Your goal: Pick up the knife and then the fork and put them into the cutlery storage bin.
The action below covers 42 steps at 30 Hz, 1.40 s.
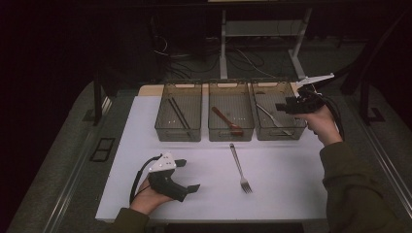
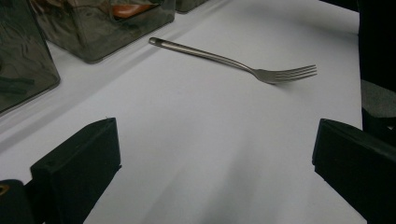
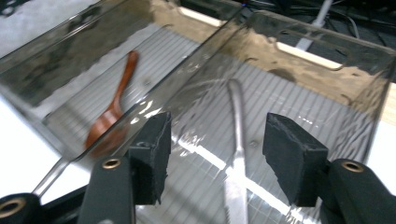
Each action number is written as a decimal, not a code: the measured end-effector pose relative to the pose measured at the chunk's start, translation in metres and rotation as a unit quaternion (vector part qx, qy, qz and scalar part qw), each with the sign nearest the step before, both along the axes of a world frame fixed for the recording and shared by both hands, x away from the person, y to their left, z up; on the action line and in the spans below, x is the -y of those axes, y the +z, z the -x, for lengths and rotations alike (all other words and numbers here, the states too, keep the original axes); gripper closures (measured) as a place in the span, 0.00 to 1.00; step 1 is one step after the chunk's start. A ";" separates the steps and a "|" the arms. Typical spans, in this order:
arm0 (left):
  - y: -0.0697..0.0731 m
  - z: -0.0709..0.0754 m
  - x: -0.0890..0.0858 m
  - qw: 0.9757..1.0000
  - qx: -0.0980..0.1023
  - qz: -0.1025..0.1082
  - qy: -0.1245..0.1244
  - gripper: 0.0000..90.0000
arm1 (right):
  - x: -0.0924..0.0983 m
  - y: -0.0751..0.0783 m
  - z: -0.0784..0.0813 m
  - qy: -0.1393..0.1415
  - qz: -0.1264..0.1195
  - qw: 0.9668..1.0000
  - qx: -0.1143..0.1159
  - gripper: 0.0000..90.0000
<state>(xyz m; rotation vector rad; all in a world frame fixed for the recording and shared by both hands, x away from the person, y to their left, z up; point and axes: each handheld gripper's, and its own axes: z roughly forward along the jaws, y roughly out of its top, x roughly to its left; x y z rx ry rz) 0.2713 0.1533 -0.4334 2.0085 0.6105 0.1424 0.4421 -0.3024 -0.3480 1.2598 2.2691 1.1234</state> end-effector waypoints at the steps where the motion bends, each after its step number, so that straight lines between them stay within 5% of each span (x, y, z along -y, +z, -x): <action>1: 0.000 0.000 0.000 1.000 0.000 0.000 0.000 0.00 | -0.001 0.001 0.005 0.002 0.003 1.000 0.003 0.44; 11: 0.000 -0.001 0.000 1.000 -0.001 -0.001 0.001 0.00 | -0.015 -0.006 0.054 0.048 -0.009 0.999 0.009 0.43; 19: -0.001 -0.001 0.000 1.000 -0.001 -0.001 0.000 0.00 | -0.036 -0.029 0.088 0.097 -0.008 0.995 -0.013 0.57; 25: -0.001 -0.001 0.000 1.000 -0.001 -0.001 0.000 0.00 | -0.053 -0.047 0.110 0.133 -0.010 0.990 -0.036 0.76; 33: -0.001 0.000 0.000 1.000 -0.001 -0.003 -0.001 0.00 | -0.081 -0.065 0.134 0.201 0.001 0.977 -0.067 0.97; 42: -0.001 -0.001 0.000 1.000 -0.001 -0.004 0.000 0.00 | -0.113 -0.076 0.148 0.260 0.017 0.961 -0.091 0.99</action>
